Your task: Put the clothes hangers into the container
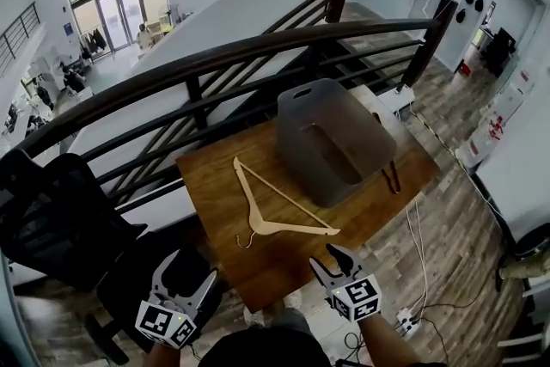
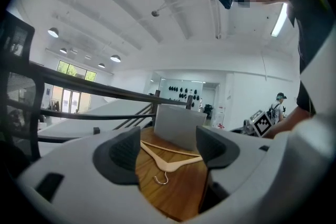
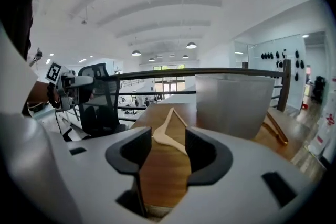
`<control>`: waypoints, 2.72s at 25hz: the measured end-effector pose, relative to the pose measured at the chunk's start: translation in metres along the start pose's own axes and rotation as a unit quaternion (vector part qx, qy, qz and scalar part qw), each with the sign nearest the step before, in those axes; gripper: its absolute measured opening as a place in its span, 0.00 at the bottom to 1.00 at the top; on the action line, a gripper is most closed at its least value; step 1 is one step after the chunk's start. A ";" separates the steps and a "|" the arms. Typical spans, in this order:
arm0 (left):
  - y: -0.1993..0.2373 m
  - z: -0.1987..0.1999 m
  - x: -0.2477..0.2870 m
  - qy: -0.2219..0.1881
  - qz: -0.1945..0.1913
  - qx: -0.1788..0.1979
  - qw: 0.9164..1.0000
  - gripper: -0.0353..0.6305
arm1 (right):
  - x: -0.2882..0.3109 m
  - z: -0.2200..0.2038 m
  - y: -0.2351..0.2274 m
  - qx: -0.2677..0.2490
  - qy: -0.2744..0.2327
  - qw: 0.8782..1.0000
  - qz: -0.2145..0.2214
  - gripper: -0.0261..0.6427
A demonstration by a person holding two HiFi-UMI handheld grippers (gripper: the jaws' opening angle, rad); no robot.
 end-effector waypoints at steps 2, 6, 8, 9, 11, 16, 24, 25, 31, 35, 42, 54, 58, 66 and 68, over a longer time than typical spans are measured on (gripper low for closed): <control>0.003 -0.005 0.002 0.006 0.007 -0.007 1.000 0.56 | 0.014 0.000 -0.002 -0.024 0.018 1.000 0.006 0.33; 0.007 -0.010 0.012 0.014 0.023 -0.018 0.999 0.56 | 0.041 0.002 -0.008 -0.072 0.052 0.996 0.027 0.33; 0.009 -0.012 0.018 0.017 0.032 -0.026 0.999 0.56 | 0.055 -0.001 -0.011 -0.091 0.071 0.992 0.041 0.33; 0.009 -0.011 0.022 0.018 0.035 -0.029 0.999 0.56 | 0.062 -0.002 -0.014 -0.102 0.082 0.990 0.050 0.33; 0.008 -0.008 0.030 0.018 0.041 -0.028 0.999 0.56 | 0.077 -0.008 -0.018 -0.129 0.112 0.983 0.070 0.33; 0.010 -0.007 0.045 0.025 0.059 -0.027 0.998 0.56 | 0.117 -0.023 -0.028 -0.208 0.177 0.956 0.107 0.33; 0.017 -0.025 0.035 0.055 0.112 -0.041 0.991 0.56 | 0.177 -0.051 -0.034 -0.247 0.253 0.925 0.142 0.35; 0.016 -0.026 0.033 0.061 0.118 -0.043 0.990 0.56 | 0.181 -0.054 -0.035 -0.249 0.266 0.920 0.145 0.35; 0.009 -0.041 0.026 0.080 0.131 -0.063 0.986 0.56 | 0.195 -0.068 -0.037 -0.261 0.322 0.896 0.156 0.37; 0.002 -0.037 0.032 0.085 0.126 -0.073 0.986 0.56 | 0.194 -0.061 -0.041 -0.232 0.343 0.895 0.167 0.32; -0.001 -0.054 0.031 0.102 0.110 -0.084 0.985 0.56 | 0.185 -0.070 -0.024 -0.243 0.343 0.892 0.166 0.16; -0.010 -0.098 0.043 0.130 0.061 -0.154 0.978 0.56 | 0.160 -0.066 0.019 -0.158 0.326 0.909 0.208 0.16; -0.006 -0.114 0.049 0.135 0.058 -0.202 0.968 0.56 | 0.147 -0.062 0.040 -0.134 0.320 0.911 0.224 0.16; -0.010 -0.138 0.061 0.139 0.041 -0.274 0.951 0.56 | 0.133 -0.065 0.061 -0.113 0.308 0.917 0.225 0.16; -0.016 -0.143 0.064 0.130 0.040 -0.323 0.937 0.56 | 0.130 -0.066 0.066 -0.112 0.306 0.919 0.224 0.16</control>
Point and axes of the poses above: the fingertips, and each gripper's own axes: x forward along the fingers, y to its left, z out of its top, the point moved 4 cm from there along -x, backward along the fingers, and after that the axes turned 15 degrees about x, right-handed, at the moved point
